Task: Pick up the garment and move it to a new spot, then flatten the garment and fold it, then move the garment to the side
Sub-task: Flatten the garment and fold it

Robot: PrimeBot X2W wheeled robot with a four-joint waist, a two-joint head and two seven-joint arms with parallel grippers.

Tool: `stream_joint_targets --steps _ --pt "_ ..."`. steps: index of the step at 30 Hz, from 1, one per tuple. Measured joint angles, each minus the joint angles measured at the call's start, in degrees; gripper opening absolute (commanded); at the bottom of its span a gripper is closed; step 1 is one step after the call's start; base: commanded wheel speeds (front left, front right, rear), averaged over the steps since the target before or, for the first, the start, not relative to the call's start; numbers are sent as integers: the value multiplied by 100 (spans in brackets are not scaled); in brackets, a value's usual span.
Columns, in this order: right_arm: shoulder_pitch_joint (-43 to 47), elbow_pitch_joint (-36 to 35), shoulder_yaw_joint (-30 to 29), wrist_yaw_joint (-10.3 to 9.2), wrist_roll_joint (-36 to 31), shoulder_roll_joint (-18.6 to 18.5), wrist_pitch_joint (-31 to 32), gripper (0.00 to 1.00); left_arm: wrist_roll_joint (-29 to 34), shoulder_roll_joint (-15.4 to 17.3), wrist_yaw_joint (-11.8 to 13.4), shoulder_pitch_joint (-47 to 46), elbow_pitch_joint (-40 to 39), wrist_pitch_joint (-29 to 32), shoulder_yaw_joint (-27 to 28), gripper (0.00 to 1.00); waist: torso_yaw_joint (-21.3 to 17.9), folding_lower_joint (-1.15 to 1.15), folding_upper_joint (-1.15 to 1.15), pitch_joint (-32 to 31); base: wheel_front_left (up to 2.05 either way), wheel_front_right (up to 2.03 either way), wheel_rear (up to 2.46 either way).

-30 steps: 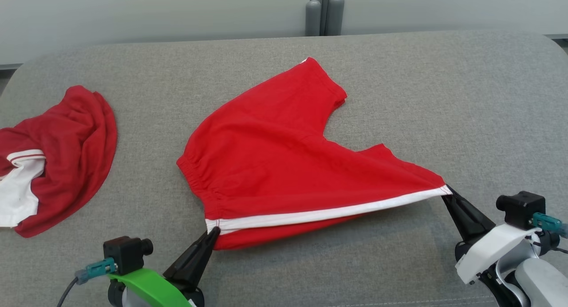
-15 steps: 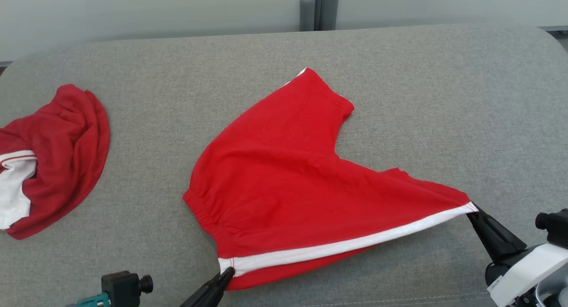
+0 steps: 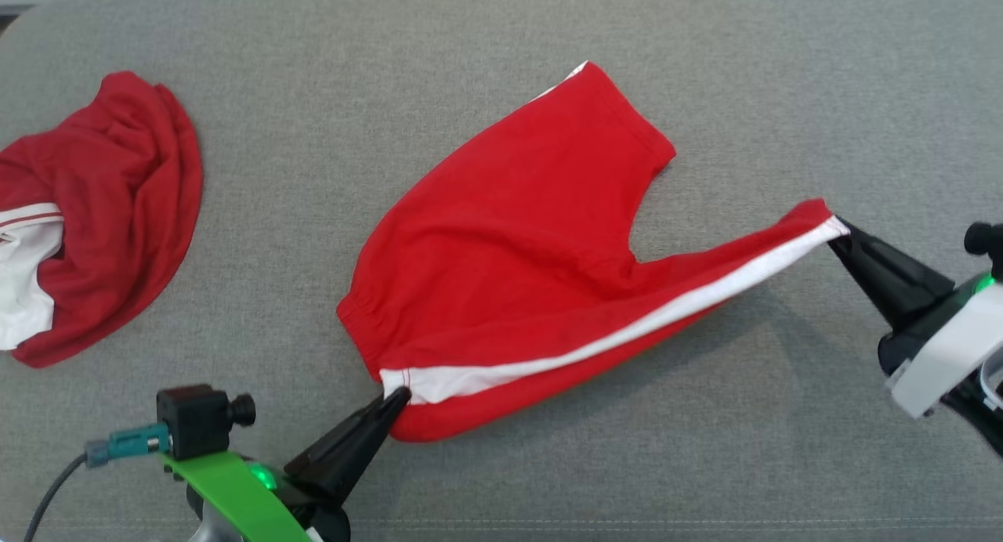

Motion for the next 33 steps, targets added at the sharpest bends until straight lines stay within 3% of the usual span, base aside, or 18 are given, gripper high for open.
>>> stream_joint_targets --steps 12,18,33 --pt "-1869 204 -46 7 99 -116 1196 0 -292 -361 286 -1466 249 524 122 0 606 0 0 811 0 0 0" --pt "-2565 525 -1 -3 18 -136 1656 0 -290 -849 430 -2159 565 502 200 0 947 0 0 1250 0 0 0" --pt "-3694 1392 526 9 -375 252 1794 0 -25 -1448 570 -2803 1537 142 240 0 1543 1 0 2005 0 0 0"
